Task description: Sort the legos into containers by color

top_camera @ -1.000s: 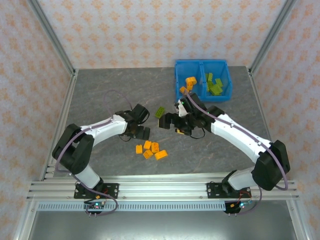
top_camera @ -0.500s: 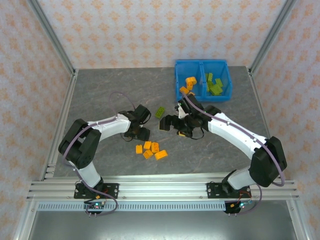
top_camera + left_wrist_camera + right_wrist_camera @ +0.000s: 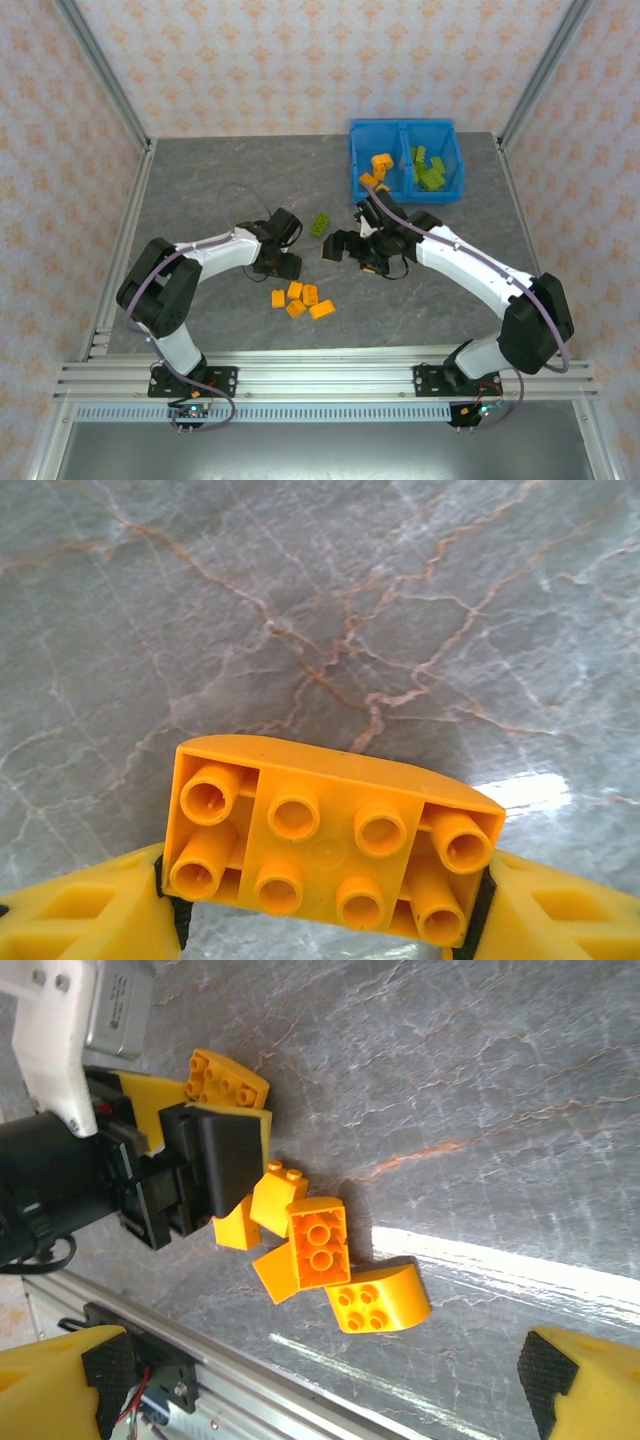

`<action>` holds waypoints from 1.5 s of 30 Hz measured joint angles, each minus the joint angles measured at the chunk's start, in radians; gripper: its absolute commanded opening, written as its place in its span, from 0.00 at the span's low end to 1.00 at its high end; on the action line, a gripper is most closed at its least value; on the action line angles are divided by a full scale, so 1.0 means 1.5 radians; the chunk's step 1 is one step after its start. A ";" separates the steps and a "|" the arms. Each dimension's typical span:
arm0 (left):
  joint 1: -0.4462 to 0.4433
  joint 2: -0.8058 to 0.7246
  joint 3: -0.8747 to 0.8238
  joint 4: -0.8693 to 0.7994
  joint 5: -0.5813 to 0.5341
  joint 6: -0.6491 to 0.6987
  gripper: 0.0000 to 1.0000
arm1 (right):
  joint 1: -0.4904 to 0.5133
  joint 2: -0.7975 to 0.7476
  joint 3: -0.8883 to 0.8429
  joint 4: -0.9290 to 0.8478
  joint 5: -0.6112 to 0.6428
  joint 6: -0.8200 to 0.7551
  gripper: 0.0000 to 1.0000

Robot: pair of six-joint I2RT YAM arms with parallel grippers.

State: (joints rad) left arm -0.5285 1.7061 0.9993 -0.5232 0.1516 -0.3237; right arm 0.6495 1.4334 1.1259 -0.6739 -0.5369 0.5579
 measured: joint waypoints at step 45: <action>-0.094 0.612 1.127 -0.040 -0.090 0.073 0.82 | -0.008 -0.400 -0.050 -0.182 0.500 0.222 0.99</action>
State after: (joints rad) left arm -0.6693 2.6244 2.6904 -0.5831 0.0174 -0.2146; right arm 0.6380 0.8330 1.0515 -0.9474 0.2134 0.8906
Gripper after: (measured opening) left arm 0.824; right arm 0.994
